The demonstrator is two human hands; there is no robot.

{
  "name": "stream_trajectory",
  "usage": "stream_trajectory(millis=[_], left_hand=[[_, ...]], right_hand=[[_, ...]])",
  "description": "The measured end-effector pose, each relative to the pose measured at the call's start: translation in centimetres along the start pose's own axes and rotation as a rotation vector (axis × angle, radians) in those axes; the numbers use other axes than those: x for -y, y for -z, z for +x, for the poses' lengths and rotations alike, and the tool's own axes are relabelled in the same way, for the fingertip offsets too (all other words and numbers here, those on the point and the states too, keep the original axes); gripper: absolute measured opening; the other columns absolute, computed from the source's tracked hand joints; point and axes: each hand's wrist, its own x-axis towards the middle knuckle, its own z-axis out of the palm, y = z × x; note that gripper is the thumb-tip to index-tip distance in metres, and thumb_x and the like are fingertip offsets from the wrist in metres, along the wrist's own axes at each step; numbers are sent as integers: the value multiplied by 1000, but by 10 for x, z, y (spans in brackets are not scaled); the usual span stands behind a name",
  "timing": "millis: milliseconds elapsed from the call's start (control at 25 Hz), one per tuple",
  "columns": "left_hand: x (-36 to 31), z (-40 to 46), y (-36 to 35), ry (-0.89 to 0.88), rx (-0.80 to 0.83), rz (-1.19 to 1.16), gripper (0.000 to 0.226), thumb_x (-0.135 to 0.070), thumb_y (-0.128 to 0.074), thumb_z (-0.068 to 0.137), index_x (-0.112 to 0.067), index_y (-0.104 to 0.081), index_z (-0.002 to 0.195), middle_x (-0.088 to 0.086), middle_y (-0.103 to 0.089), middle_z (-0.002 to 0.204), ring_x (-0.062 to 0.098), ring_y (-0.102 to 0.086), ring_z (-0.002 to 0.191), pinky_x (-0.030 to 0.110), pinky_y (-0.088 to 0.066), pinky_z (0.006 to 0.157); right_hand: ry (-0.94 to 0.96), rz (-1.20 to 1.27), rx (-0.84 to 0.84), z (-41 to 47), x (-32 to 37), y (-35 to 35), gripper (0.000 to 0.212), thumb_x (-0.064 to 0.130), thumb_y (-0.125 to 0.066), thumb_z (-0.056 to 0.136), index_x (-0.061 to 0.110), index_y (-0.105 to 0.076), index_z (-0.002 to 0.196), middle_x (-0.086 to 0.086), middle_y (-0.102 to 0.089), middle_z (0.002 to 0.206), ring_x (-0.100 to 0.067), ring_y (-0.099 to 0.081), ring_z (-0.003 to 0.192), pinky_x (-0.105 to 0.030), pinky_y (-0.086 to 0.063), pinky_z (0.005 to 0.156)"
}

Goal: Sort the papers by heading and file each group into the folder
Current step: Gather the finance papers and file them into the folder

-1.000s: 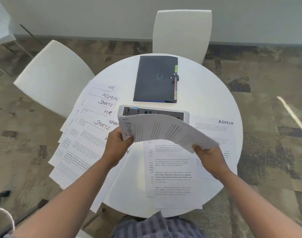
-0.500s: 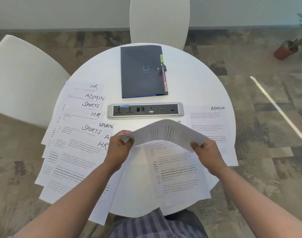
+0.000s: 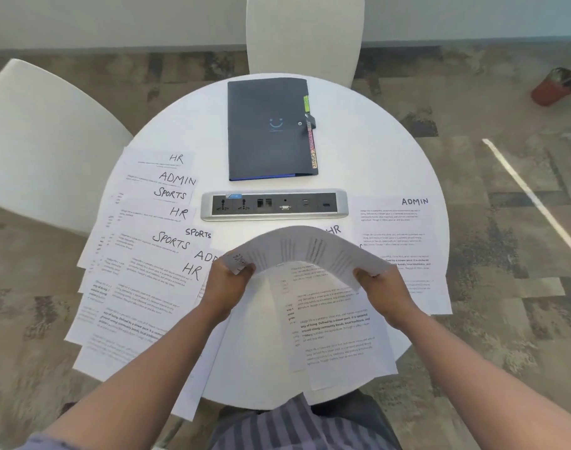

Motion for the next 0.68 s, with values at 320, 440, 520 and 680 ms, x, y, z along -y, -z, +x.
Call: stream_trajectory(millis=[320,440,520,680], left_hand=[[-55,-6,-5,-40,-132,131,21,-10,-68,97,-13,-71,117,-7,-72,98,24,-68,96,25,-49,69],[-103,-9,5,-113,-32,307,16,-14,-66,99,-18,-73,112,-13,-73,100,15,-69,95,22,-48,70],[-136,-7,5,-135,39,424,13,-15,-65,99,-19,-74,107,-15,-73,100,8,-68,93,23,-49,70],[-188,14,6,-170,33,540,13,-14,-64,100,-25,-72,102,-20,-70,94,2,-65,86,24,-47,67]], right_hand=[[76,-40,155,12,24,47,23,7,-61,97,20,-68,114,-8,-73,103,-24,-65,91,-35,-51,75],[136,5,262,16,61,89,25,7,-72,92,21,-71,112,0,-77,104,-21,-71,98,-37,-56,82],[195,-101,312,21,91,111,20,12,-77,89,23,-73,105,5,-79,96,-17,-73,91,-33,-56,76],[281,-182,354,40,130,129,22,12,-77,90,21,-74,109,6,-80,98,-15,-75,91,-32,-57,84]])
